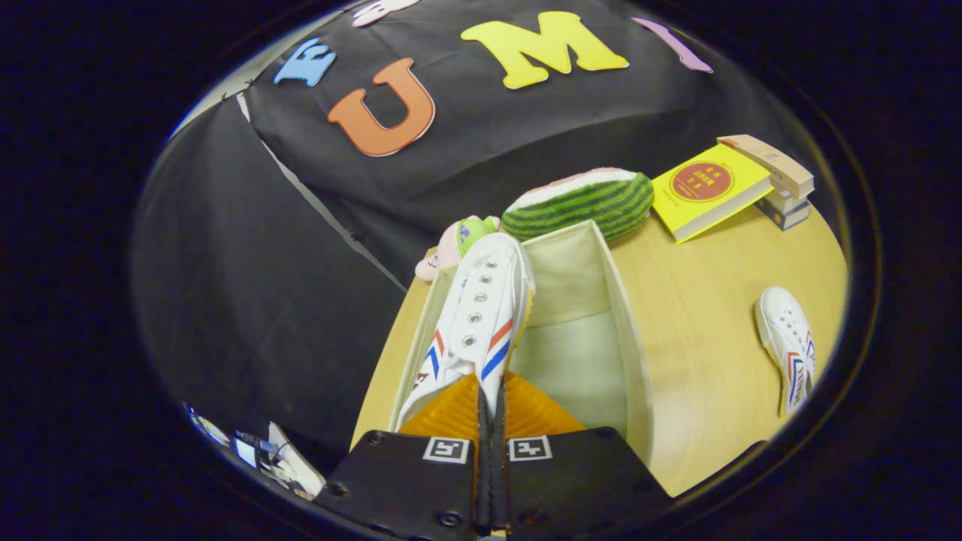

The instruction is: Open the storage box then place both shoes into the box .Put the left shoe in first, then the right shoe, with the right side of both shoes facing outward in a uniform manner.

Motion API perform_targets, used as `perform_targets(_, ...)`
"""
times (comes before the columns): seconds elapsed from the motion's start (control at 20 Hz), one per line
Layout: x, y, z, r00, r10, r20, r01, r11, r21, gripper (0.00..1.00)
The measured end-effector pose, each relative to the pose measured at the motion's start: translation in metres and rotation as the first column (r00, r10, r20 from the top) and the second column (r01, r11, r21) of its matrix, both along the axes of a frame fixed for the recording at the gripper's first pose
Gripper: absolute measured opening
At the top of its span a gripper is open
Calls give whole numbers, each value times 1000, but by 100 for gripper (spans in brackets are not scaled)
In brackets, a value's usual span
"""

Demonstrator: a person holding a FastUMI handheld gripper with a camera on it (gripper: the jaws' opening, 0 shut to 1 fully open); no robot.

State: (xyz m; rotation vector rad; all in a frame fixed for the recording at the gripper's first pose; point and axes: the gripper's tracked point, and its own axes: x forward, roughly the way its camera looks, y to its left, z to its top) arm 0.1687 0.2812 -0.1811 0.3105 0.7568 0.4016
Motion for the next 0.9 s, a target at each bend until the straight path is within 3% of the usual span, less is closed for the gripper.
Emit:
perform_targets(0.2,-9,17,-8,999,40,32,-39,999,-36,7)
perform_targets(0.5,-4,-33,54,958,51,283,28,964,-266,100)
perform_targets(0.7,-12,-78,86,938,47,342,65,949,-308,100)
perform_targets(0.8,-14,-115,83,948,8,319,117,921,-371,100)
perform_targets(0.9,-14,-129,75,957,43,287,82,908,-410,100)
